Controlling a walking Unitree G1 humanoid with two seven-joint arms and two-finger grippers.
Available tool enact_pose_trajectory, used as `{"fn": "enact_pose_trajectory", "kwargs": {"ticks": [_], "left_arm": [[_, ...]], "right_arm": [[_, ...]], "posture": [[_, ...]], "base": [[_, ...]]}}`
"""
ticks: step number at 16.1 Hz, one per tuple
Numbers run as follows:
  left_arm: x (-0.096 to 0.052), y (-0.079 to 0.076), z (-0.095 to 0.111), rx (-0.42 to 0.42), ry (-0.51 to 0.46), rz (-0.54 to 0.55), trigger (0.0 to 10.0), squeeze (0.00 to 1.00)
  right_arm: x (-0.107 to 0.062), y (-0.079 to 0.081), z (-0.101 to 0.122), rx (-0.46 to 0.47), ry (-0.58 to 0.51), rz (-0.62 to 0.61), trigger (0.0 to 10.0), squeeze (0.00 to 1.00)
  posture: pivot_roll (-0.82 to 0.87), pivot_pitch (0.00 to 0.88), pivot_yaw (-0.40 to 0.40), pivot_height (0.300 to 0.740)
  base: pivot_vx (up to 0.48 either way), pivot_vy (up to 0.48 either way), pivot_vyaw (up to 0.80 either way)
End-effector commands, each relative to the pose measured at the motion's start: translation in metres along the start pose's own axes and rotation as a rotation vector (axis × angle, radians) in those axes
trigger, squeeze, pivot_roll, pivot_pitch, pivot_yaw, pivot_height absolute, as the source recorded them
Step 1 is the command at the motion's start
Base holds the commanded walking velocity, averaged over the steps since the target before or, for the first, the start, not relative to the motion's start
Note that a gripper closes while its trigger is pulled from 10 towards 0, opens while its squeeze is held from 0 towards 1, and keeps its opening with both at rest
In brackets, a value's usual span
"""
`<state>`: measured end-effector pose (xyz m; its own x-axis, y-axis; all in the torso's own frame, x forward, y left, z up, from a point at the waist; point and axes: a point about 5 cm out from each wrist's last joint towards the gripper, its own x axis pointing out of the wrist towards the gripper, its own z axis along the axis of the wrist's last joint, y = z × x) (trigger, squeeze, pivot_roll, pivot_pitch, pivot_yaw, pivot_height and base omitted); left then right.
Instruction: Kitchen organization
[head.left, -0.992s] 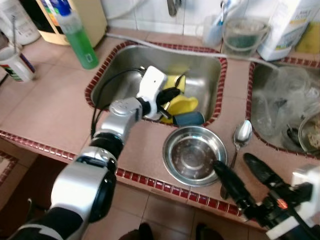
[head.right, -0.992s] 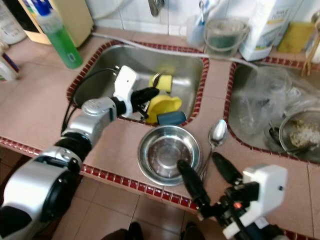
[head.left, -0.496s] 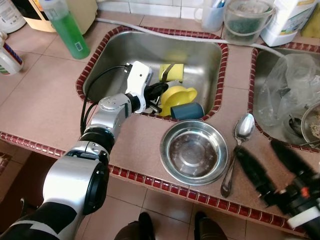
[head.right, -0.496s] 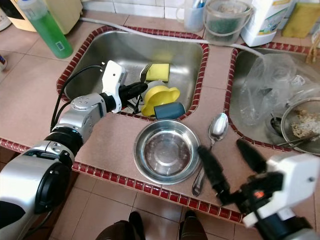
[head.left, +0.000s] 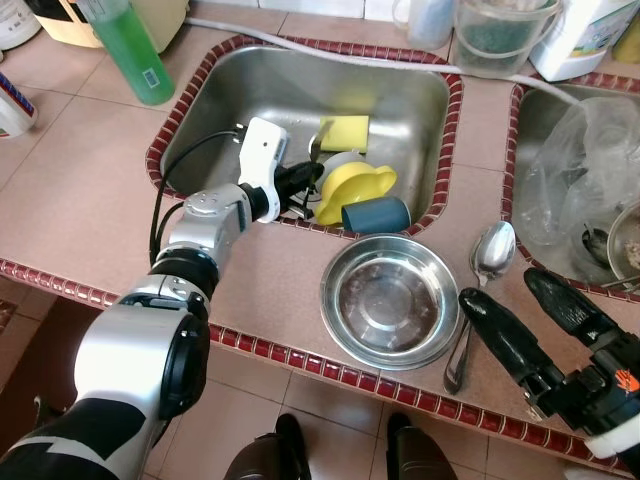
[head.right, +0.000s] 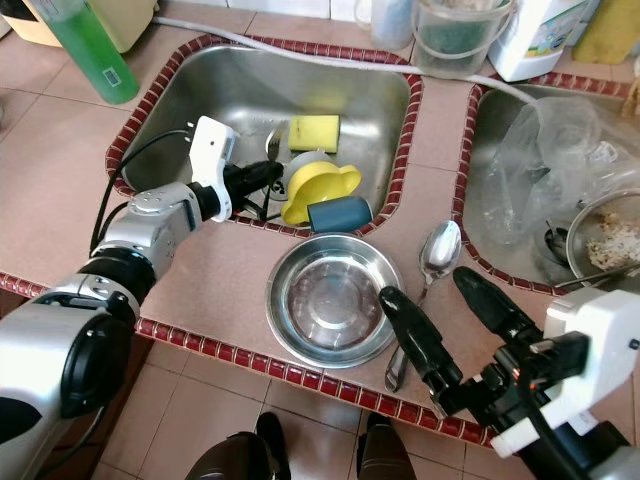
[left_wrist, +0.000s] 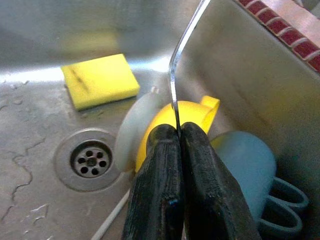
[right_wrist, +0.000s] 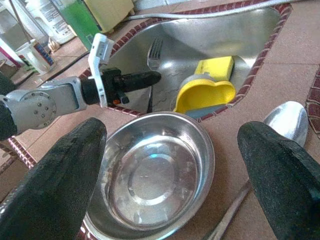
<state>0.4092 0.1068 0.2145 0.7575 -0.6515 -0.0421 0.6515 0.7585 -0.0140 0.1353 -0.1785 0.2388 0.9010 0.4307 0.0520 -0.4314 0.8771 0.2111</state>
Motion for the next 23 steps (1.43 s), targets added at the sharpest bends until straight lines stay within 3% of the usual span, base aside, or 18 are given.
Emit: {"fn": "enact_pose_trajectory", "kwargs": {"ticks": [1,2,3,4,15,18,21,23], "left_arm": [[-0.004,0.006,-0.004,-0.019,0.025,0.027,10.0,0.00],[-0.005,0.007,-0.003,-0.023,0.021,0.030,10.0,0.00],[-0.005,0.007,-0.001,0.002,0.020,0.029,10.0,0.23],[-0.005,0.008,-0.001,-0.016,0.019,0.032,10.0,1.00],[-0.005,0.010,0.009,-0.028,-0.020,0.038,10.0,1.00],[0.006,-0.006,0.034,0.040,-0.115,-0.066,10.0,1.00],[0.015,-0.025,0.055,0.034,-0.216,-0.184,10.0,1.00],[0.015,-0.029,0.063,0.018,-0.251,-0.210,10.0,1.00]], "right_arm": [[-0.003,0.004,0.002,0.006,0.004,0.019,10.0,0.00],[-0.003,0.004,0.002,0.006,0.006,0.021,10.0,0.00],[-0.003,0.004,0.003,0.007,0.010,0.023,10.0,0.00],[-0.003,0.004,0.003,0.007,0.012,0.024,10.0,0.00],[0.000,0.005,0.007,-0.006,0.009,0.022,10.0,0.00],[0.005,-0.003,0.011,-0.118,-0.046,-0.143,10.0,0.00],[0.017,-0.005,0.014,-0.133,-0.117,-0.149,10.0,0.00],[0.023,-0.007,0.013,-0.141,-0.137,-0.153,10.0,0.00]], "posture": [[-0.46,0.352,0.120,0.740],[-0.46,0.355,0.119,0.740],[-0.46,0.356,0.120,0.740],[-0.46,0.356,0.120,0.740],[-0.44,0.345,0.127,0.740],[-0.40,0.328,0.136,0.740],[-0.34,0.296,0.160,0.740],[-0.32,0.287,0.172,0.740]], "base": [[0.000,0.000,0.00],[0.000,0.000,0.00],[0.000,0.000,0.00],[0.000,0.000,0.00],[0.000,0.000,0.00],[0.000,0.000,0.00],[0.000,0.000,0.00],[0.000,0.000,0.00]]}}
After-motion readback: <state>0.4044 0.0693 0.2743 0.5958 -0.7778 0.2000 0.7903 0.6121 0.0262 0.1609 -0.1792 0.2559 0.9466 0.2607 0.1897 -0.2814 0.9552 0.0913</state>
